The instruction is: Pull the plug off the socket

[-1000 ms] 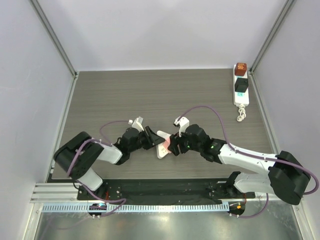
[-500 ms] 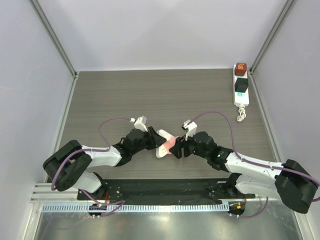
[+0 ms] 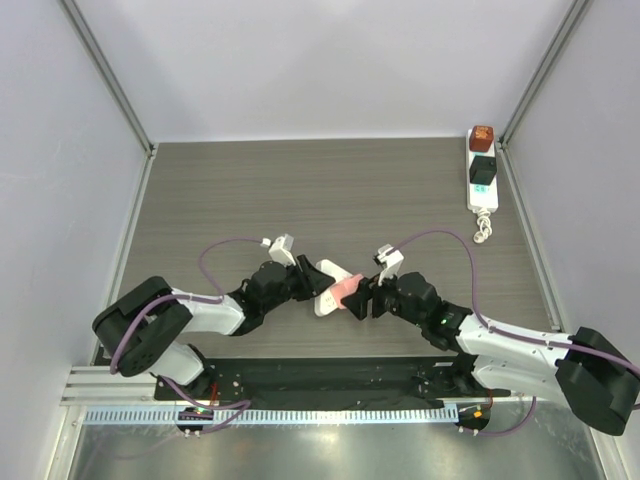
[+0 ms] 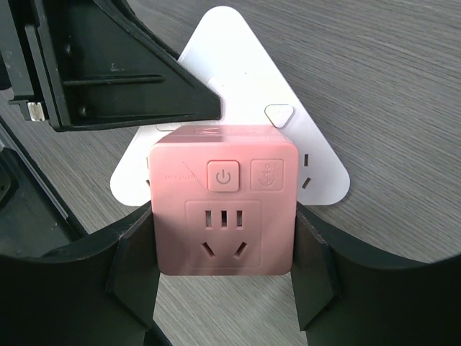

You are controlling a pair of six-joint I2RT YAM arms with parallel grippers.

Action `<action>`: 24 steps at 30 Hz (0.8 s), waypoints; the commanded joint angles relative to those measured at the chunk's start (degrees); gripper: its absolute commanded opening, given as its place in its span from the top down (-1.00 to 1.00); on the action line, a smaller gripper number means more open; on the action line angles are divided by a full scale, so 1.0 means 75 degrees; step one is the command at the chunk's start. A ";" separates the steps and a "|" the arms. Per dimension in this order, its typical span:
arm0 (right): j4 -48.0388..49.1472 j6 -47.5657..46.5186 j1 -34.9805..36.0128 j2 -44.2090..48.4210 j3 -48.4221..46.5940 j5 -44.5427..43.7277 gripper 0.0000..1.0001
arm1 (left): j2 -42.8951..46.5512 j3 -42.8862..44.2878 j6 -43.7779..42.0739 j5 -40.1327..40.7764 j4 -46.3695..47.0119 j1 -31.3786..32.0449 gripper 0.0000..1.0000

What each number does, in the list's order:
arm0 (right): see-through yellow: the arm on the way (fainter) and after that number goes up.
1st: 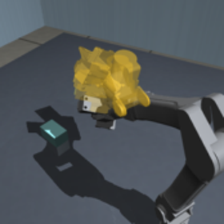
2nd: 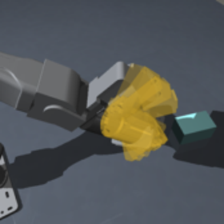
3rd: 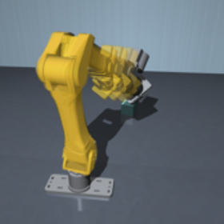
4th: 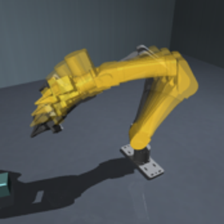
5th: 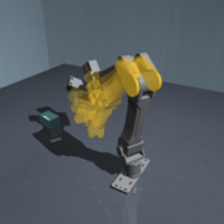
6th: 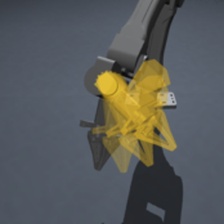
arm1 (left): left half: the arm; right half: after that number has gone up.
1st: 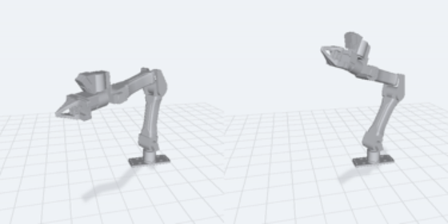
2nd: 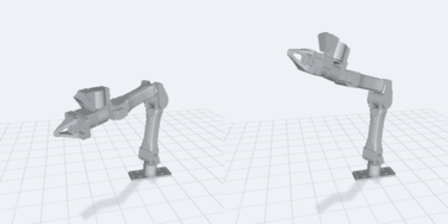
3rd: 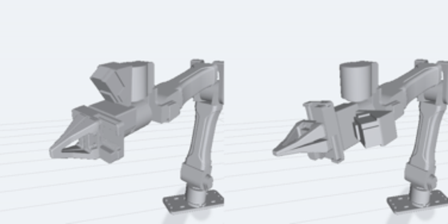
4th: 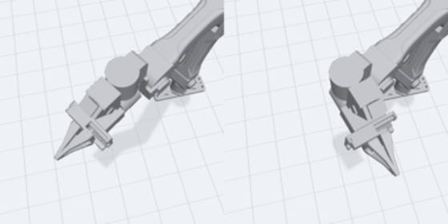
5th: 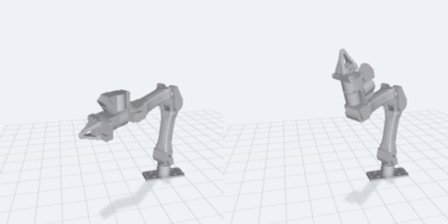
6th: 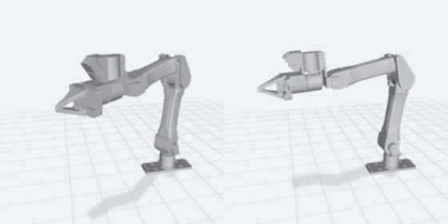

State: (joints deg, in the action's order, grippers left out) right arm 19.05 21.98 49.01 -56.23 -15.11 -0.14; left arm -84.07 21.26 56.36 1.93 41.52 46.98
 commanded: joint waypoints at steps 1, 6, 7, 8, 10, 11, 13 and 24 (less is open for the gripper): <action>0.0624 0.0807 0.0015 0.0068 0.0070 -0.0461 0.98 | -0.0368 -0.0478 -0.0495 0.1113 -0.1247 -0.0147 1.00; -0.0276 0.1603 0.0004 -0.0295 -0.0398 -0.0719 0.98 | -0.0357 -0.0537 -0.0460 0.1382 -0.1387 -0.0135 1.00; -0.0382 0.1709 0.0015 -0.0319 -0.0550 -0.0673 0.98 | -0.0345 -0.0549 -0.0471 0.1418 -0.1399 -0.0147 1.00; -0.0546 0.1757 0.0004 -0.0354 -0.0621 -0.0638 0.98 | -0.0333 -0.0572 -0.0471 0.1453 -0.1399 -0.0135 1.00; -0.0781 0.1839 -0.0008 -0.0494 -0.0843 -0.0567 0.98 | -0.0263 -0.0584 -0.0471 0.1523 -0.1434 -0.0147 1.00; -0.1037 0.1851 0.0004 -0.0565 -0.0925 -0.0555 0.98 | -0.0251 -0.0607 -0.0483 0.1512 -0.1422 -0.0135 1.00; -0.1168 0.1723 0.0015 -0.0798 -0.1136 -0.0182 0.98 | -0.0123 -0.0736 -0.0495 0.1488 -0.1306 -0.0135 1.00; -0.2632 -0.0493 0.1442 -0.1784 -0.2132 -0.1006 0.98 | 0.0370 -0.1392 -0.0413 0.1652 -0.0977 0.0040 1.00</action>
State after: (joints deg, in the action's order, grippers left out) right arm 8.32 21.71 54.02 -67.81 -28.51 -0.82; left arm -79.61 13.58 59.57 8.34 46.15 46.81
